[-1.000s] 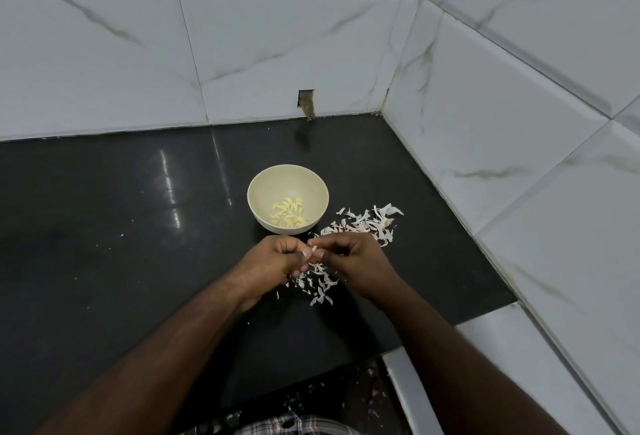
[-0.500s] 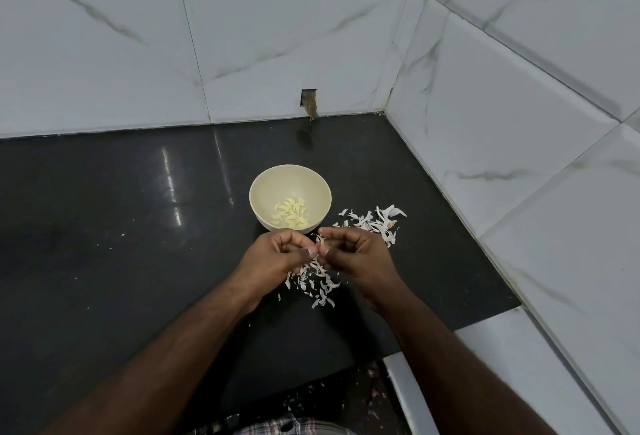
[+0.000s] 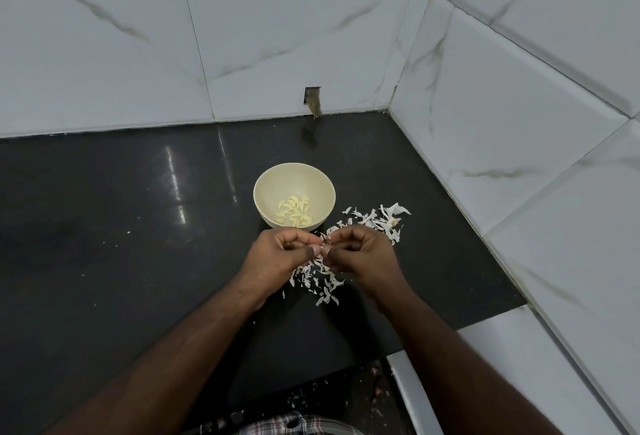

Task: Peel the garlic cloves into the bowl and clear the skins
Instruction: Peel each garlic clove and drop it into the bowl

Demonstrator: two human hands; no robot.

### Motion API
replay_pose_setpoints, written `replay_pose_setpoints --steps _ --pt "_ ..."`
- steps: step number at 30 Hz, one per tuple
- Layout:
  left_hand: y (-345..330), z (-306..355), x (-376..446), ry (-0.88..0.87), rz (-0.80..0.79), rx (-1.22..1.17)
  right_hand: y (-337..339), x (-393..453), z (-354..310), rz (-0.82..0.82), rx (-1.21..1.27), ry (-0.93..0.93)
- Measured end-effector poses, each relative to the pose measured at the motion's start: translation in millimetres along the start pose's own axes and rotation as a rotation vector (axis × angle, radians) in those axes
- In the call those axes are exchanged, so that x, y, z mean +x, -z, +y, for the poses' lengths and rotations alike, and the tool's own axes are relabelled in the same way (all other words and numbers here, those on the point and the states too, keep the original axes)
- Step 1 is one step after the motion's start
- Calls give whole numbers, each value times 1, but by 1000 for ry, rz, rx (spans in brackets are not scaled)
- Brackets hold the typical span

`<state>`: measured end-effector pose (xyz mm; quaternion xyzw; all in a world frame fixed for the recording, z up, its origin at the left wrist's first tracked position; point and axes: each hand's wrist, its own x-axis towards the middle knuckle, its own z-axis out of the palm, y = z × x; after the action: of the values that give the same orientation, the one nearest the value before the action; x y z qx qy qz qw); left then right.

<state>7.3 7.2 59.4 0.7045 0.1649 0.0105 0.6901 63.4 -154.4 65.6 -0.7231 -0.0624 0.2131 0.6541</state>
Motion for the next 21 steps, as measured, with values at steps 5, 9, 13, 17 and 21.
replay_pose_setpoints --steps 5,9,13,17,21 --pt "0 -4 1 28 7 78 1 -1 1 23 -43 44" --pt "-1 -7 2 66 24 141 0 1 11 77 -321 160" --pt "-4 -5 2 133 24 118 -3 -3 12 85 -552 334" --pt "-3 -6 2 130 12 106 -4 -6 10 91 -532 362" --pt "-2 -7 2 95 19 81 -3 -2 13 114 -431 257"
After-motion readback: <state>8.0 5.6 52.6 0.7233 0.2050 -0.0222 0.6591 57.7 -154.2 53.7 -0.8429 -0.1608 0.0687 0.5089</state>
